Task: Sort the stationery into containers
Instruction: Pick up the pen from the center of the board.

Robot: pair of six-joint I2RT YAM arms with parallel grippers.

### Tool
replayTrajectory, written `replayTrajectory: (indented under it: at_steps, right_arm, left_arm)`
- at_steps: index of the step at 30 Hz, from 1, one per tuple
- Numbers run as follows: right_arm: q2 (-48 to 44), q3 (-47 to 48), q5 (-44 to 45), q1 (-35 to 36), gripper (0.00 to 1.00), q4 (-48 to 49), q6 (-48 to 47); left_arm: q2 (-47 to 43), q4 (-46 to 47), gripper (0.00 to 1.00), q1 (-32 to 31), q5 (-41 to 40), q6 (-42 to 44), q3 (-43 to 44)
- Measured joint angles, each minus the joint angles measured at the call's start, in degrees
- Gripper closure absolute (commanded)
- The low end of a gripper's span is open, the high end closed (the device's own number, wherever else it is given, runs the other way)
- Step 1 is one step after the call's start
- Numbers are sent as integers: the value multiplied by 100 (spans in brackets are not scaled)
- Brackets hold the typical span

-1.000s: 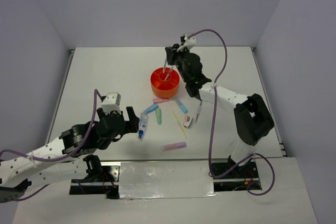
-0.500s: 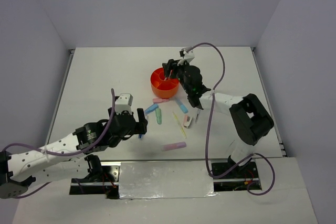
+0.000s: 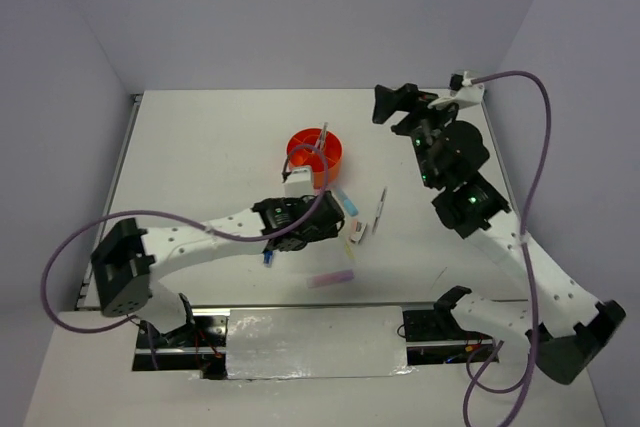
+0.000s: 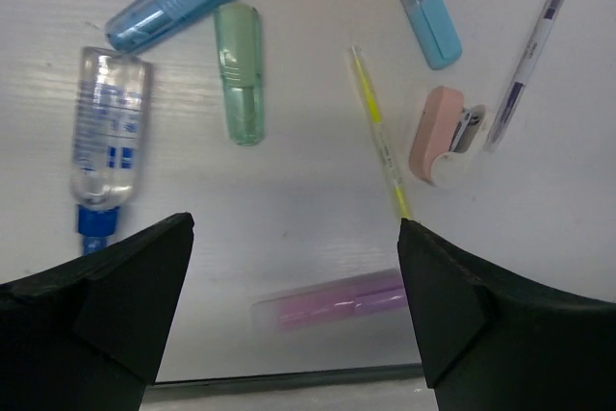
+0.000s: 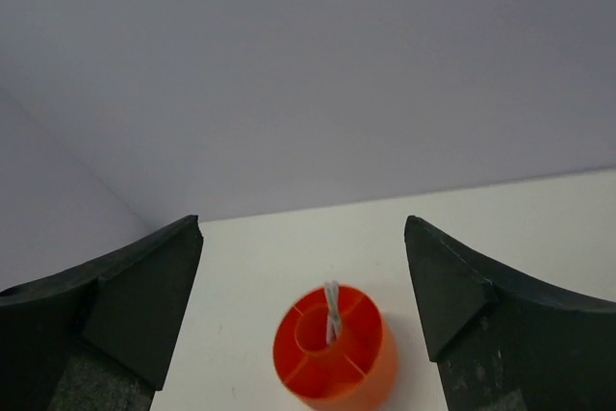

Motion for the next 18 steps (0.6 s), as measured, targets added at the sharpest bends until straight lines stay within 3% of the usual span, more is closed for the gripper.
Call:
replayTrajectory:
  at_steps: [4,10,18]
  right_arm:
    - [-761,52,407,-31,7,-1633,376]
    - [-1690,-645,549,-35,7,-3274,780]
    - [-2435,-848,173,-37,7,-3757,890]
  left_arm:
    - [1169,-321,3,0,142,-595,894]
    - [2236,-739,10,13,378,-1270,1814]
    - [3230,-1139,13,120,662,-1917,2603]
